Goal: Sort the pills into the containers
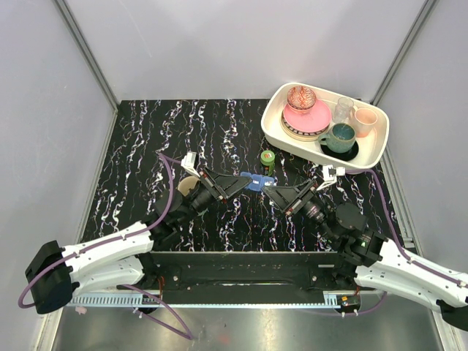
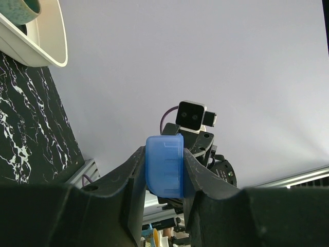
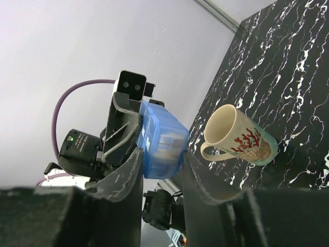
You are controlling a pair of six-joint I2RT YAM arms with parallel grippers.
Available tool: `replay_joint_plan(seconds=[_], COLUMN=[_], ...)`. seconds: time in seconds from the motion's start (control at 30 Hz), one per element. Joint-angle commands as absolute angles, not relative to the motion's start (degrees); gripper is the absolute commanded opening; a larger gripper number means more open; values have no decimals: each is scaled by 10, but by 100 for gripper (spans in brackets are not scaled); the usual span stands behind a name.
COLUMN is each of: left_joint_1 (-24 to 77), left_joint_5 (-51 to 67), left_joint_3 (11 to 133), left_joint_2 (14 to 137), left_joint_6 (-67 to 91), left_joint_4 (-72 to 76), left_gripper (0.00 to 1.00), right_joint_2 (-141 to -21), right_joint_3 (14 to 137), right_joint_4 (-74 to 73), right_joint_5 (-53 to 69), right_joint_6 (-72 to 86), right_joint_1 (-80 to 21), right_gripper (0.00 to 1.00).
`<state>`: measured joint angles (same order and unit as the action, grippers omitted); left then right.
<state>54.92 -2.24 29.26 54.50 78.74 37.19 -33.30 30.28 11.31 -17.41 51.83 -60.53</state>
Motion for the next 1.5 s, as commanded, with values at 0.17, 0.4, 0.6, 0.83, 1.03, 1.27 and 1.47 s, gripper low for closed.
replay_joint_plan(seconds=[0.17, 0.4, 0.6, 0.83, 1.03, 1.27, 1.47], left_joint_1=[548, 548, 548, 548, 548, 548, 552], left_joint_5=[-30, -31, -33, -30, -30, -21, -13], left_joint_3=[315, 311, 308, 308, 304, 304, 298], left_joint_2=[548, 547, 547, 549, 549, 555, 575], left_joint_6=[802, 803, 804, 806, 809, 814, 825], left_joint_4=[415, 415, 417, 420, 425, 433, 455], left_gripper=[0, 0, 0, 0, 0, 0, 0], right_joint_2=[-330, -323, -308, -316, -316, -307, -307], right_joint_3=[301, 298, 290, 291, 292, 286, 282], right_joint_4=[144, 145, 146, 145, 145, 144, 153], right_joint_5=[-167, -168, -173, -168, -168, -183, -185], right_joint_6=[512, 511, 512, 519, 516, 515, 513], right_joint_1=[-607, -606, -606, -606, -606, -606, -606], right_gripper=[12, 50, 34, 0, 43, 49, 41])
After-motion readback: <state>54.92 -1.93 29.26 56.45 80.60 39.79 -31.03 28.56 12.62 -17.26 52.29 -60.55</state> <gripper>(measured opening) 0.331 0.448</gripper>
